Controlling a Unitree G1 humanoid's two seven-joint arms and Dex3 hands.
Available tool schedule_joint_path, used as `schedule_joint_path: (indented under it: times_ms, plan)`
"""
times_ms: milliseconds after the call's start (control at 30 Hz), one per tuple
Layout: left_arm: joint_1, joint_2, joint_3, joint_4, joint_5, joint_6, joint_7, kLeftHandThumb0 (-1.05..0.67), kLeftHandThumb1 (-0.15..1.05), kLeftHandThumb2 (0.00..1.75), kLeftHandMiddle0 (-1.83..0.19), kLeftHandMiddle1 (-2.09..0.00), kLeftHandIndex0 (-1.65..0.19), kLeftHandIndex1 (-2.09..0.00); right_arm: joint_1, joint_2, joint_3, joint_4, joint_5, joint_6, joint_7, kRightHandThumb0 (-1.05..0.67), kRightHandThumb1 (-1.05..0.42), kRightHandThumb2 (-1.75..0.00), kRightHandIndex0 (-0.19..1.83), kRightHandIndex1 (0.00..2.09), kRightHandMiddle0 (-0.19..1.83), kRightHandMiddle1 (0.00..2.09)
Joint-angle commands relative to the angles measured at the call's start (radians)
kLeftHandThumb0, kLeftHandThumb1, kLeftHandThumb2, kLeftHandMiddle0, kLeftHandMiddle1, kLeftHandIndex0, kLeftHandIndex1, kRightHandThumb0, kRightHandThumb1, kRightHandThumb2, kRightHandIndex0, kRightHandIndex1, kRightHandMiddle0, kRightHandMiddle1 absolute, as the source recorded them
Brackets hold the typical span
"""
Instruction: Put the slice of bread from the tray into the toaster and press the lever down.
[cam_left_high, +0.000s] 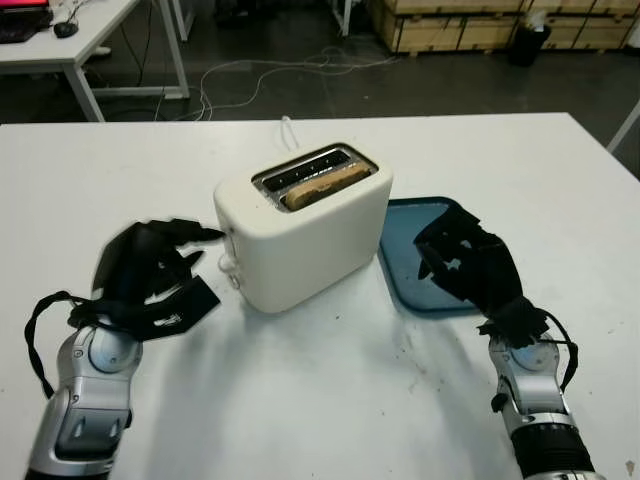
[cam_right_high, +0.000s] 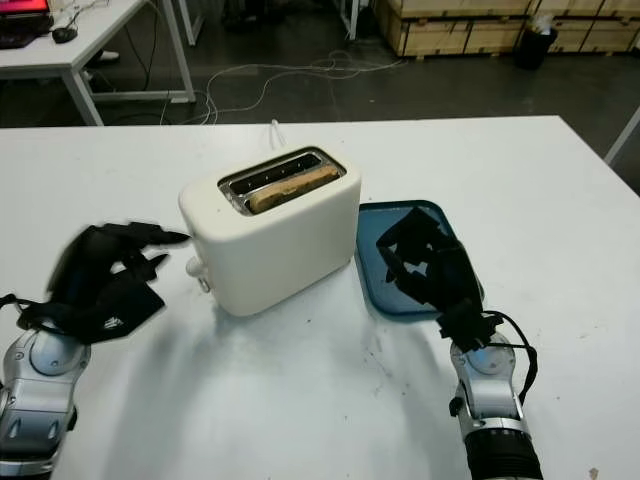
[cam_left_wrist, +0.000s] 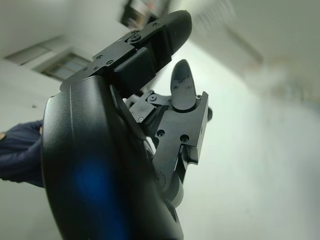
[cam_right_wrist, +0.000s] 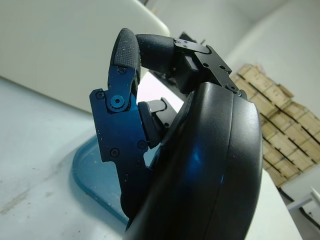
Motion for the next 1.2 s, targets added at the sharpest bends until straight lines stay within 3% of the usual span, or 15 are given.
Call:
schedule_joint_path:
  times_ms: [0, 133, 167, 233, 267, 333, 400, 500, 633, 700, 767, 933, 1067, 1167]
  plan:
    - [-0.003, -0.013, -0.005, -0.027, 0.006, 0.006, 0.004, -0.06, 0.92, 0.56, -1.03, -1.74, -1.17, -0.10, -0.030, -0.021, -0.013, -0.010, 0.023, 0.013, 0.013, -0.45, -0.92, -0.38, 0.74, 1.75, 0.45, 1.75]
    - [0.008, 0.017, 0.012, -0.059, 0.000, 0.026, -0.059, -0.09, 0.92, 0.48, -0.96, -1.75, -1.24, -0.23, -0.066, -0.064, -0.031, -0.034, 0.044, 0.081, 0.050, -0.45, -0.92, -0.37, 0.72, 1.75, 0.44, 1.75]
    - [0.009, 0.029, 0.021, -0.067, -0.002, 0.029, -0.077, -0.09, 0.92, 0.46, -0.95, -1.75, -1.18, -0.40, -0.077, -0.077, -0.035, -0.038, 0.046, 0.099, 0.059, -0.45, -0.92, -0.37, 0.72, 1.75, 0.44, 1.75]
    - [0.009, 0.059, 0.038, -0.074, 0.001, 0.016, -0.103, -0.07, 0.92, 0.40, -0.92, -1.75, -0.91, -1.09, -0.108, -0.109, -0.039, -0.020, 0.039, 0.092, 0.076, -0.45, -0.92, -0.38, 0.72, 1.75, 0.43, 1.75]
    - [0.008, 0.077, 0.046, -0.076, 0.006, 0.014, -0.117, -0.06, 0.92, 0.38, -0.91, -1.75, -0.84, -1.27, -0.126, -0.127, -0.040, -0.009, 0.030, 0.091, 0.083, -0.45, -0.92, -0.38, 0.73, 1.75, 0.43, 1.75]
    - [0.000, 0.125, 0.056, -0.077, 0.024, 0.010, -0.151, -0.08, 0.90, 0.34, -0.92, -1.75, -0.77, -1.54, -0.160, -0.165, -0.040, 0.007, 0.005, 0.103, 0.081, -0.46, -0.92, -0.38, 0.75, 1.75, 0.55, 1.42]
    - [-0.012, 0.184, 0.061, -0.072, 0.042, 0.011, -0.199, -0.11, 0.89, 0.31, -0.93, -1.75, -0.78, -1.65, -0.196, -0.202, -0.036, 0.030, -0.028, 0.104, 0.077, -0.47, -0.92, -0.37, 0.75, 1.75, 0.64, 1.22]
    - [-0.032, 0.276, 0.061, -0.059, 0.061, 0.012, -0.283, -0.15, 0.87, 0.25, -0.90, -1.75, -0.78, -1.66, -0.253, -0.253, -0.024, 0.082, -0.068, 0.074, 0.092, -0.44, -0.92, -0.40, 0.72, 1.75, 0.48, 1.61]
    - [-0.060, 0.365, 0.053, -0.032, 0.085, 0.014, -0.368, -0.14, 0.89, 0.06, -0.86, -1.75, -0.86, -1.48, -0.317, -0.304, -0.011, 0.146, -0.098, 0.048, 0.115, -0.45, -0.92, -0.39, 0.75, 1.75, 0.62, 1.41]
    - [-0.070, 0.377, 0.054, -0.021, 0.087, 0.012, -0.375, -0.12, 0.89, 0.02, -0.86, -1.75, -0.91, -1.38, -0.337, -0.317, -0.007, 0.169, -0.102, 0.032, 0.123, -0.44, -0.92, -0.38, 0.76, 1.75, 0.72, 1.20]
    - [-0.079, 0.383, 0.057, -0.012, 0.092, 0.013, -0.377, -0.09, 0.89, 0.01, -0.86, -1.75, -0.93, -1.34, -0.350, -0.327, -0.001, 0.177, -0.110, 0.020, 0.127, -0.44, -0.92, -0.37, 0.76, 1.75, 0.73, 1.20]
    - [-0.088, 0.389, 0.062, 0.018, 0.106, -0.007, -0.355, -0.10, 0.90, 0.01, -0.87, -1.75, -0.92, -1.33, -0.358, -0.339, 0.015, 0.167, -0.127, 0.029, 0.129, -0.45, -0.92, -0.38, 0.76, 1.75, 0.58, 1.54]
    - [-0.095, 0.375, 0.061, 0.036, 0.111, -0.011, -0.339, -0.08, 0.91, 0.01, -0.86, -1.75, -0.90, -1.34, -0.351, -0.341, 0.026, 0.158, -0.140, 0.045, 0.131, -0.48, -0.92, -0.39, 0.76, 1.75, 0.58, 1.53]
    - [-0.097, 0.373, 0.058, 0.044, 0.114, -0.013, -0.331, -0.08, 0.92, 0.01, -0.86, -1.75, -0.89, -1.36, -0.350, -0.342, 0.036, 0.186, -0.156, 0.017, 0.125, -0.48, -0.92, -0.41, 0.73, 1.75, 0.52, 1.64]
